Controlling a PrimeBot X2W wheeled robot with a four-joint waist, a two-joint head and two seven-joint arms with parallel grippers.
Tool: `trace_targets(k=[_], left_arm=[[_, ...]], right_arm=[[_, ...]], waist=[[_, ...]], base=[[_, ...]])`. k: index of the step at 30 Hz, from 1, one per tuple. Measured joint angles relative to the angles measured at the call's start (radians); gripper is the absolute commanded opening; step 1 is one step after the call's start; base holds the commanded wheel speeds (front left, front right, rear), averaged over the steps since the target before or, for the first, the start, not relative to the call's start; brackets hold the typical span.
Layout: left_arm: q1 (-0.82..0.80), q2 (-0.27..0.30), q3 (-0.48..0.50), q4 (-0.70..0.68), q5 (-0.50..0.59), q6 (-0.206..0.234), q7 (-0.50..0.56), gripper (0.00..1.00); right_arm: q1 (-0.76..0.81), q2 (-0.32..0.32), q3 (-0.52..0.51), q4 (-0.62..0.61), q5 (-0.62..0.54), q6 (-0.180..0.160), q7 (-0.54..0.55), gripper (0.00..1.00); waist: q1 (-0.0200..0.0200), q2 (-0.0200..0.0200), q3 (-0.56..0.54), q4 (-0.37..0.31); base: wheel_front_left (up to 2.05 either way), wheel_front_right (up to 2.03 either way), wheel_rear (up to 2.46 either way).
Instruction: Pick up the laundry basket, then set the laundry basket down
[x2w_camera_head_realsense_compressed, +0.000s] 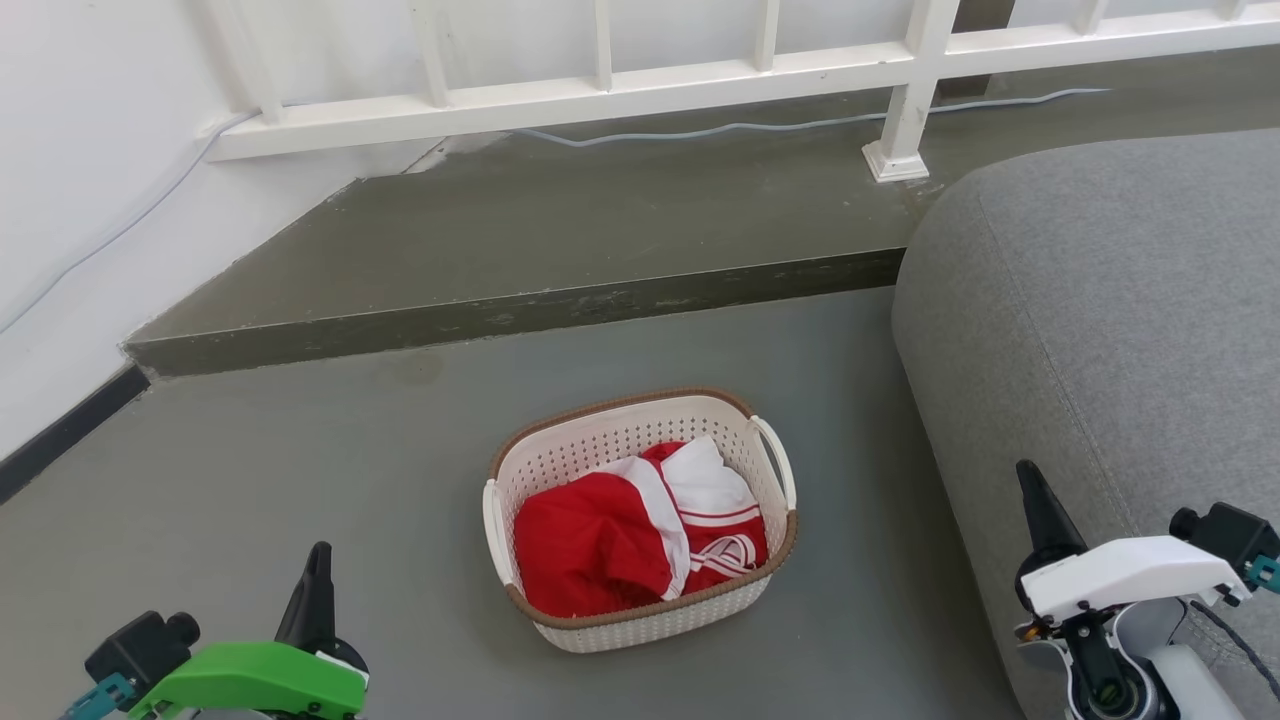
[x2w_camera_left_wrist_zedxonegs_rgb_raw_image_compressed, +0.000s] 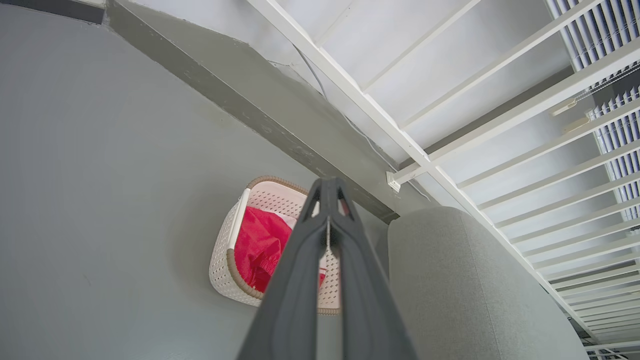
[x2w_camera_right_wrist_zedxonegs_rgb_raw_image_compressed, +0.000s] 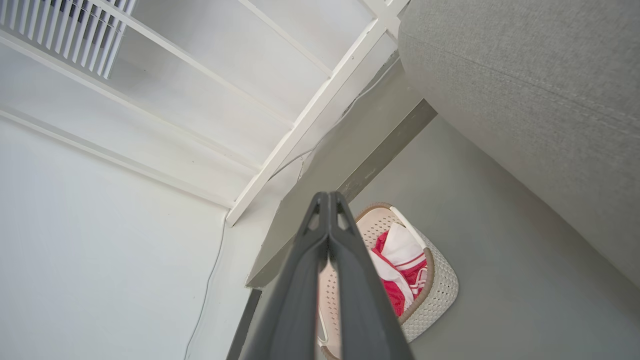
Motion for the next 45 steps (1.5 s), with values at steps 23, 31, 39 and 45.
trace_targets(k=[23, 31, 39, 45], left_arm=[[-0.041, 0.001, 0.063, 0.03, -0.282, -0.047, 0.071, 0.0], [-0.057, 0.002, 0.09, 0.045, -0.397, -0.065, 0.097, 0.0], [-0.073, 0.002, 0.109, 0.055, -0.495, -0.077, 0.119, 0.0], [-0.082, 0.002, 0.126, 0.061, -0.565, -0.088, 0.137, 0.0]], right_arm=[[-0.024, 0.022, -0.102, 0.001, 0.278, 0.053, 0.071, 0.0], [-0.039, 0.034, -0.145, 0.002, 0.391, 0.073, 0.097, 0.0], [-0.043, 0.039, -0.179, 0.003, 0.48, 0.093, 0.119, 0.0], [-0.051, 0.046, -0.204, 0.004, 0.547, 0.107, 0.135, 0.0]], waist=[[0.0, 0.0, 0.0, 0.0], [0.0, 0.0, 0.0, 0.0], [0.0001, 0.0, 0.0, 0.0], [0.0001, 0.0, 0.0, 0.0]], base=[[0.0, 0.0, 0.0], [0.0, 0.0, 0.0], [0.0, 0.0, 0.0], [0.0, 0.0, 0.0]])
